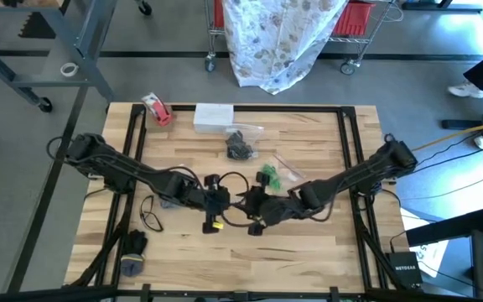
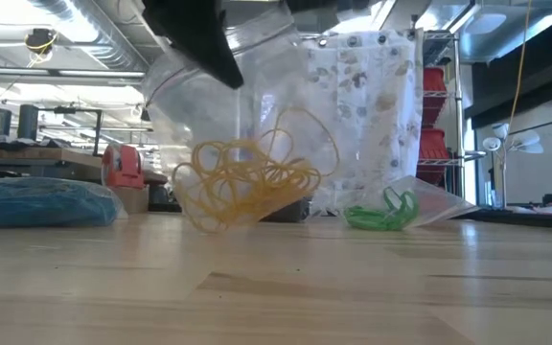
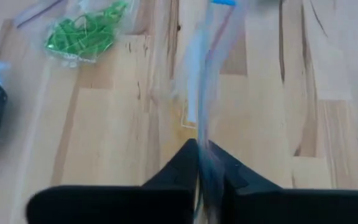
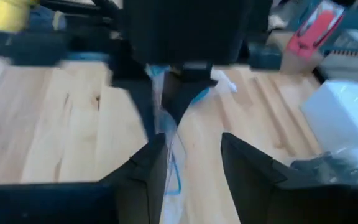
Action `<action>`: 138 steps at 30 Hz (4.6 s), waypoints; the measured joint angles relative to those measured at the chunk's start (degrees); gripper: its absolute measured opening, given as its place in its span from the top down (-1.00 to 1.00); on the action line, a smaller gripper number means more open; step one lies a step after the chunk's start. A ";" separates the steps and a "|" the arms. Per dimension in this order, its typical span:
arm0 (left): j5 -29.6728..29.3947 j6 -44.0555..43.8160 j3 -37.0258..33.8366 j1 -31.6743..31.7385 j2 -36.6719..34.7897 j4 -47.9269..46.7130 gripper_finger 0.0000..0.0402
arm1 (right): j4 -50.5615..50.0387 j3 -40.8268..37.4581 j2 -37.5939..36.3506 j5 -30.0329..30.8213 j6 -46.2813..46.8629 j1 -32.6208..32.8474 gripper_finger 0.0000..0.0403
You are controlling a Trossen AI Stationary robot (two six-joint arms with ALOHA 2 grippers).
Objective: Sort rubber bands
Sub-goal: Close the transparent zip bag
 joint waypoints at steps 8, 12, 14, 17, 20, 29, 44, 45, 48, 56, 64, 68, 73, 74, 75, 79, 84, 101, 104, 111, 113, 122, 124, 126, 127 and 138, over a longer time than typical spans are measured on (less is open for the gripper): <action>-0.03 -0.04 0.04 0.00 -2.39 -0.93 0.99 | -12.79 0.80 -2.88 0.06 4.26 5.00 0.28; -0.16 0.10 0.04 0.00 -2.47 -0.45 1.00 | -8.25 -3.52 -1.16 0.33 8.76 5.62 0.28; -0.20 0.14 0.05 0.00 -2.46 0.03 1.00 | -2.73 -6.53 -0.04 2.55 9.06 5.46 0.28; -0.18 0.02 0.07 0.00 -2.46 -0.14 1.00 | 6.09 -10.12 0.33 7.01 8.90 5.36 0.28; -0.18 -0.14 0.07 -0.07 -2.47 0.00 1.00 | 8.63 -10.77 0.33 12.39 7.93 5.45 0.28; -0.18 -0.25 0.04 -0.07 -2.45 0.55 1.00 | 15.74 -10.42 0.29 7.13 0.32 2.40 0.31; 0.40 -0.69 0.11 0.23 -2.45 1.68 0.97 | 15.78 -10.42 1.05 3.91 -1.79 0.63 0.99; 0.92 -0.75 0.37 0.48 -2.45 1.57 0.94 | 15.40 -10.42 1.05 3.43 -1.77 0.63 0.99; 1.54 -0.97 1.63 1.14 -2.48 1.47 0.80 | 15.25 -10.42 1.08 2.63 -1.40 0.61 0.99; 1.85 0.40 2.97 3.16 -2.54 0.90 0.41 | 15.11 -10.42 1.08 2.58 -1.43 0.58 1.00; 4.25 1.82 2.66 3.78 -2.41 -0.15 0.76 | 14.73 -10.42 1.08 2.58 -1.44 0.58 1.00; 3.74 2.69 2.51 3.89 -2.25 -1.09 0.97 | 14.79 -10.42 1.08 2.58 -1.40 0.58 1.00; 3.46 2.73 2.51 3.80 -2.25 -0.92 0.99 | 15.50 -10.42 1.08 2.54 1.19 0.58 0.99; 3.45 2.75 2.53 3.76 -2.25 -0.93 0.99 | 15.51 -10.42 1.08 2.48 1.72 0.58 0.97; 3.45 2.74 2.51 3.74 -2.25 -0.96 0.99 | 15.43 -10.42 1.05 2.03 1.90 0.58 0.95; 3.24 2.62 2.51 3.45 -2.37 -1.27 0.99 | 15.14 -10.42 -0.29 1.07 2.95 0.63 0.73; 3.18 2.70 2.51 2.69 -2.43 0.10 1.00 | 17.59 -10.40 -0.10 -0.57 3.60 0.36 0.45; 2.99 2.78 2.53 2.19 -2.45 0.37 0.99 | 18.66 -10.38 1.45 0.56 2.74 -0.20 0.98; 3.01 2.79 2.52 2.21 -2.45 0.38 0.95 | 18.47 -10.38 1.45 1.10 2.66 -0.18 0.99; 3.02 3.69 3.26 2.25 -2.68 -4.18 0.69 | 18.20 -10.38 1.45 2.17 1.59 -0.18 1.00; 3.01 4.15 3.72 2.25 -2.76 -5.45 0.66 | 18.20 -10.38 1.45 2.17 1.42 -0.18 1.00; 0.89 7.32 3.78 2.84 -2.78 -6.74 0.97 | 18.18 -10.40 1.45 2.17 0.26 -0.18 1.00; 1.07 7.71 3.80 3.07 -2.78 -7.41 0.99 | 18.18 -10.40 1.49 2.17 0.09 -0.20 1.00; 1.10 7.61 3.82 3.15 -2.78 -7.78 0.99 | 18.18 -10.40 1.52 2.17 0.00 -0.25 1.00; 1.02 7.56 3.82 3.15 -2.78 -7.74 0.99 | 18.18 -10.40 1.53 2.17 0.00 -0.25 1.00; 1.15 8.48 3.85 3.10 -2.78 -10.16 0.78 | 18.06 -10.42 1.53 1.64 -0.02 -0.15 1.00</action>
